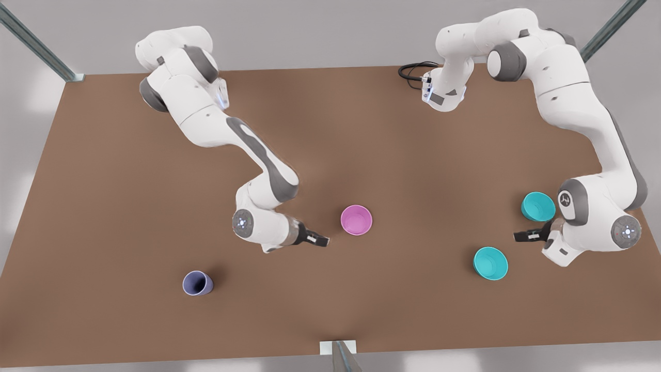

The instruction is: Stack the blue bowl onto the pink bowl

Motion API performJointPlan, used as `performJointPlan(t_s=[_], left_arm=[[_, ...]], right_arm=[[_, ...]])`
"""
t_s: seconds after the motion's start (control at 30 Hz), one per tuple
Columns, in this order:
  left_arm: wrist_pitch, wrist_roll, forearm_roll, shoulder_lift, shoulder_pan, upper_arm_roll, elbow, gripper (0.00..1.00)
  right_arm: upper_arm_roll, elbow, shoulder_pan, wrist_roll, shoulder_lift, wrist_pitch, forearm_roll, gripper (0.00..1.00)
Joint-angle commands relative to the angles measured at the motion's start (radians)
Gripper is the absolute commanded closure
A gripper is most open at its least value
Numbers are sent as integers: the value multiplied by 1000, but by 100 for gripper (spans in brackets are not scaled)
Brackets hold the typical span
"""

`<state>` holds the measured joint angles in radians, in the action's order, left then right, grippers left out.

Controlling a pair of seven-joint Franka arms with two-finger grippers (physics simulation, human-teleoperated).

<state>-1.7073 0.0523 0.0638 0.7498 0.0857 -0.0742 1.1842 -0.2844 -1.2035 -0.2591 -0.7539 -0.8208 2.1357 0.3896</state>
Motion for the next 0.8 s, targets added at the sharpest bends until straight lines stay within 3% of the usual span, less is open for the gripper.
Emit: performJointPlan(t_s=[0.0, 0.1, 0.23, 0.33, 0.4, 0.5, 0.53, 0.57, 0.6, 0.63, 0.7, 0.77], left_arm=[[-274, 287, 63, 77, 11, 4, -25, 0], [-402, 290, 94, 163, 26, 27, -17, 0], [-454, 291, 179, 201, 39, 25, -20, 0], [-451, 290, 183, 201, 39, 25, -12, 0], [-449, 290, 206, 209, 39, 25, -11, 0], [-440, 290, 208, 227, 37, 27, -9, 0], [-440, 285, 208, 227, 37, 27, -9, 4], [-440, 277, 209, 227, 31, 27, -9, 36], [-437, 250, 238, 227, 28, 27, -11, 53], [-436, 247, 245, 227, 28, 27, -11, 62], [-422, 247, 251, 227, 26, 27, -9, 70], [-423, 242, 251, 229, 26, 27, -9, 71]], right_arm=[[2, 27, 112, -36, 57, -551, -29, 0], [7, 232, 380, 271, 68, -990, -213, 0], [7, 372, 437, 372, 244, -1369, -399, 0], [14, 277, 434, 524, 446, -1289, -416, 0], [17, 72, 434, 753, 606, -1121, -518, 0], [17, 59, 423, 755, 597, -1109, -503, 0], [17, 61, 423, 757, 594, -1109, -503, 0], [17, 61, 425, 757, 589, -1109, -503, 0], [17, 59, 425, 755, 588, -1109, -503, 0], [17, 61, 425, 755, 588, -1109, -503, 0], [17, 61, 425, 755, 588, -1109, -502, 0], [17, 61, 428, 755, 588, -1109, -499, 0]])
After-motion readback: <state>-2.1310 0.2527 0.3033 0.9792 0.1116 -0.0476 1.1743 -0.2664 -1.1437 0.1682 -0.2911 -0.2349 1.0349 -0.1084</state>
